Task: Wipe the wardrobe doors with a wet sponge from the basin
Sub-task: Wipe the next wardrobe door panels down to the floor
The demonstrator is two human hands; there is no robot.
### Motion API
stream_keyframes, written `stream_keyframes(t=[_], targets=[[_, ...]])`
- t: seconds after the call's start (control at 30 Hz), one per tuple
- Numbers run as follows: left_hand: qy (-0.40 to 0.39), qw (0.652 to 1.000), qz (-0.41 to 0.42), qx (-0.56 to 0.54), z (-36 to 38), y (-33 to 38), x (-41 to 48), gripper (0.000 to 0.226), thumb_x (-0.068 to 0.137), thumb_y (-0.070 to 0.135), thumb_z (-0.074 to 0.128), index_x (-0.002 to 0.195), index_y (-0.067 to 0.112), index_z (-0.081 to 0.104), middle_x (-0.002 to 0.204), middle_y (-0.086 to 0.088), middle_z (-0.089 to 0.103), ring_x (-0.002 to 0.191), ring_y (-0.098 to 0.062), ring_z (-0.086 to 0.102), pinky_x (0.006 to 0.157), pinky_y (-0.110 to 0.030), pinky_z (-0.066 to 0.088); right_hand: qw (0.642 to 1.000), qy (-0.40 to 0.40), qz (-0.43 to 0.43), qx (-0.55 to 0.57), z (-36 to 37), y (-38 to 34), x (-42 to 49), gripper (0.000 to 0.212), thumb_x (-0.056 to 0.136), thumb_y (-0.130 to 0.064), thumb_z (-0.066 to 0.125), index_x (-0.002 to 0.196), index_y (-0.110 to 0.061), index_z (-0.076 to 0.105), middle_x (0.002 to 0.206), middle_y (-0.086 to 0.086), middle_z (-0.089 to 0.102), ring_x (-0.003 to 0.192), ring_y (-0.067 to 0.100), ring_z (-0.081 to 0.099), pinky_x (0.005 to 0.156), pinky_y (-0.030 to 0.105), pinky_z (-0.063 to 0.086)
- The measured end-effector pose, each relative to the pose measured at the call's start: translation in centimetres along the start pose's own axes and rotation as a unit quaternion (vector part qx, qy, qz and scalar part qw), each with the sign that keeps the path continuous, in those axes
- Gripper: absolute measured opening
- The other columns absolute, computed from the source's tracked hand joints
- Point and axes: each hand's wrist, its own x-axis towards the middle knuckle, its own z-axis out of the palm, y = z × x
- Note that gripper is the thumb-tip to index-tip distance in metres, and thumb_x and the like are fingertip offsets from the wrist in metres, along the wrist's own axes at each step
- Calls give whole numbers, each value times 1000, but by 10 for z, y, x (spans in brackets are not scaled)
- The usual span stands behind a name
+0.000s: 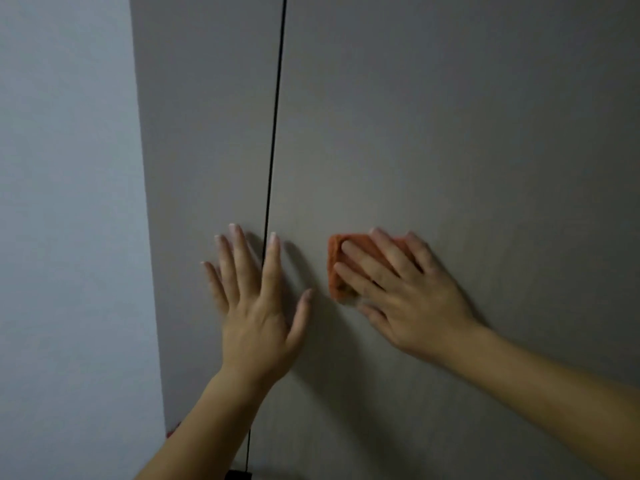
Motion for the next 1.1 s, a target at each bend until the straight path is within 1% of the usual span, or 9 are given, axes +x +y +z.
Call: stream_keyframes(t=[0.07,0.23,0.3,0.4,0.5,0.7,0.83,0.97,1.1], targets=[[-21,999,16,25,3,7,2,86,96,64,40,164,21,7,168,-20,-15,155,-42,-15,121,-69,-3,1000,19,14,8,-3,20,2,68,101,-45,47,161,-24,24,169,4,17,153,37,20,124,54,9],[-21,998,-3,59,9,7,3,97,90,73,44,164,22,8,169,-20,-13,155,-42,-12,120,-71,0,984,31,177,18,-21,85,27,75,99,-50,41,163,-20,17,171,9,12,155,42,10,123,60,4],[-16,999,-11,45,9,13,3,99,88,74,44,164,22,6,169,-19,-14,155,-41,-14,120,-71,-3,987,27,158,17,-15,70,9,79,96,-50,43,163,-19,15,171,9,9,154,42,8,123,59,0],[-6,999,-41,26,14,27,2,103,88,73,46,164,20,2,168,-19,-16,155,-39,-17,120,-71,-4,998,1,58,5,6,28,-42,78,97,-48,49,162,-21,18,171,7,8,154,40,11,124,57,1],[-6,998,-64,15,20,44,-3,104,90,70,47,163,13,-1,167,-22,-17,155,-39,-17,120,-71,-1,1000,2,21,-7,11,36,-60,73,100,-47,47,163,-22,21,171,4,11,153,37,15,124,54,5],[-26,999,12,25,33,84,0,97,93,65,48,163,18,0,168,-20,-17,155,-42,-15,121,-68,-3,979,50,194,24,-4,104,-38,74,101,-47,39,163,-20,10,171,6,2,154,43,11,124,59,1],[-22,1000,-15,3,37,90,2,100,91,66,50,163,22,-5,168,-15,-22,155,-38,-19,120,-70,-6,994,16,105,19,16,68,-90,77,97,-46,44,163,-21,13,171,5,7,154,40,9,124,57,0],[-8,1000,-18,6,37,100,1,101,91,60,56,163,15,1,168,-18,-18,155,-38,-16,120,-70,-4,999,2,48,15,22,68,-120,74,98,-45,45,163,-23,15,170,1,12,153,36,15,125,54,5],[-23,999,42,18,42,122,5,93,93,55,54,163,16,7,168,-20,-14,155,-40,-15,120,-70,-3,981,56,183,39,9,120,-94,71,100,-44,40,163,-23,15,170,2,8,153,39,14,124,55,2]])
